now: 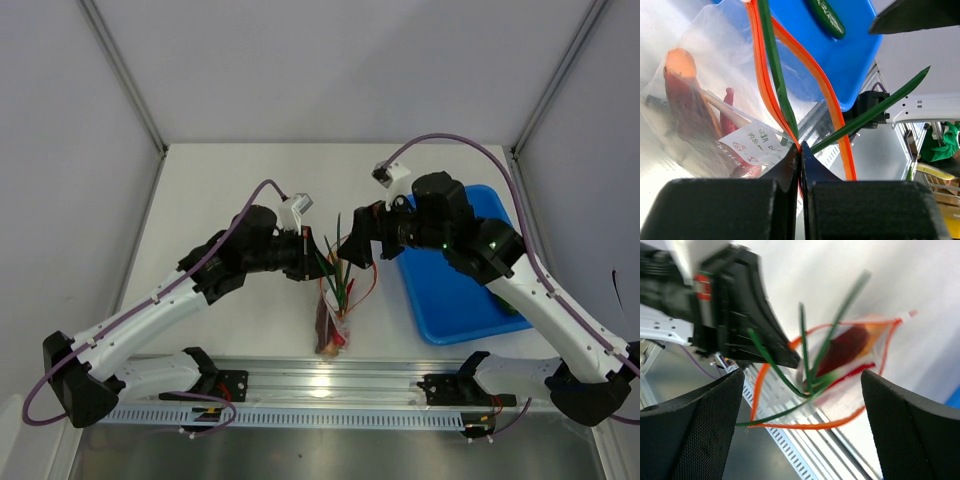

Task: Place the food in the zip-top bag and seal the zipper
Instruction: Place the fake vegetable in the zipper food storage bag, then adjust the zipper food storage bag at the center of the board.

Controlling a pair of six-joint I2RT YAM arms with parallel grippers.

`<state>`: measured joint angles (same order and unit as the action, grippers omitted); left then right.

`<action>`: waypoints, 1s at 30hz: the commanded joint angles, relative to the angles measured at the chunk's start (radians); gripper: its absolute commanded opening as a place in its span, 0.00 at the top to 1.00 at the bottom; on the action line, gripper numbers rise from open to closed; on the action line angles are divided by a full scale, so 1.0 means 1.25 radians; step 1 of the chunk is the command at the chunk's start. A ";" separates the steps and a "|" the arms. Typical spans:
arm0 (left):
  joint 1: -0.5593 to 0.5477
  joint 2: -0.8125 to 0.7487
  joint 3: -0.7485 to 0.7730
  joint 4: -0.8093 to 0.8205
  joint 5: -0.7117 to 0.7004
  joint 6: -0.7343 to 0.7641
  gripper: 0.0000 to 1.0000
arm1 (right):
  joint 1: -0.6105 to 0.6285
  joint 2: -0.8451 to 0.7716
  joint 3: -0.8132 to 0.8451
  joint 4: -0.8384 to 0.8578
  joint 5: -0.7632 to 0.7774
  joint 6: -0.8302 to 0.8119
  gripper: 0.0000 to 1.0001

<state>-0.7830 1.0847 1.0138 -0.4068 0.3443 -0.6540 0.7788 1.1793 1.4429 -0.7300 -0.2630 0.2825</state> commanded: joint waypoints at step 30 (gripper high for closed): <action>0.005 0.005 0.026 0.040 0.013 -0.001 0.99 | -0.079 -0.226 -0.125 -0.016 0.040 0.156 0.06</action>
<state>-0.7826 1.0878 1.0138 -0.4061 0.3447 -0.6540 0.6937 0.9024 1.2472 -0.7601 -0.2573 0.4629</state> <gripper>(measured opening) 0.005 0.950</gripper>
